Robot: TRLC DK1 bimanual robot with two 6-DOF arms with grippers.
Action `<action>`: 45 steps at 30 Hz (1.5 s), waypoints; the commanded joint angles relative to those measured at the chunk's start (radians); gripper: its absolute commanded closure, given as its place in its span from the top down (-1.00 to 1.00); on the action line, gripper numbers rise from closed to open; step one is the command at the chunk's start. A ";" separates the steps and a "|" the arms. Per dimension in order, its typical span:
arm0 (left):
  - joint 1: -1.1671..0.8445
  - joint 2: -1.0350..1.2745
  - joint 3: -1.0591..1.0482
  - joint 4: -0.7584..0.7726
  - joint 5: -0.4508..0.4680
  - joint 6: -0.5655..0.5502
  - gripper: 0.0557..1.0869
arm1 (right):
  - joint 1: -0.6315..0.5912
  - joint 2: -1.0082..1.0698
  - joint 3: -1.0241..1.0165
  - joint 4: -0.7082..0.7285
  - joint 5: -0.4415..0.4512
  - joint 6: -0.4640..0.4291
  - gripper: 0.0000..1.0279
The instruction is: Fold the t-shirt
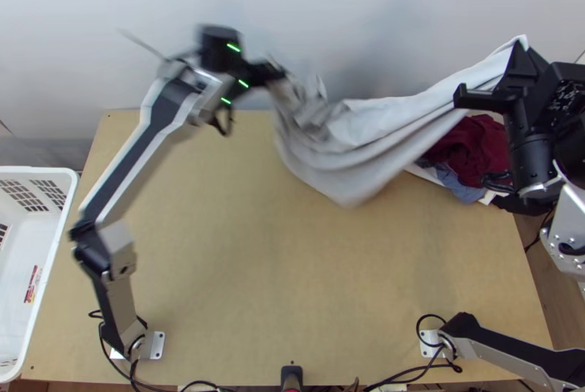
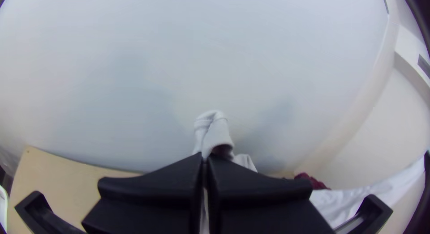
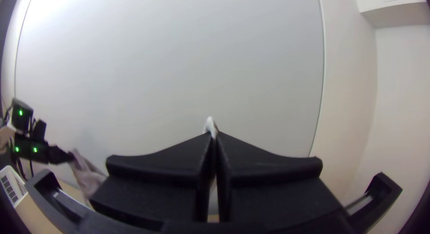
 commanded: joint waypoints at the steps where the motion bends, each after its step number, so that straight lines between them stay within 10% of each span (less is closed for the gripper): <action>1: 0.144 -0.146 0.023 0.093 -0.100 0.055 -0.92 | 0.079 -0.004 0.014 -0.226 -0.005 0.069 -0.95; 12: 0.259 -0.281 0.023 0.162 -0.179 0.076 -0.92 | 0.257 0.039 0.102 -0.669 -0.177 0.302 -0.95; 28: 0.281 -0.249 0.026 0.285 -0.206 0.132 -0.92 | 0.465 0.295 0.421 -0.842 -0.424 0.491 -0.95; 45: 0.094 0.170 0.029 0.533 -0.177 0.127 -0.92 | 0.478 0.373 0.329 -0.864 -0.656 0.612 -0.95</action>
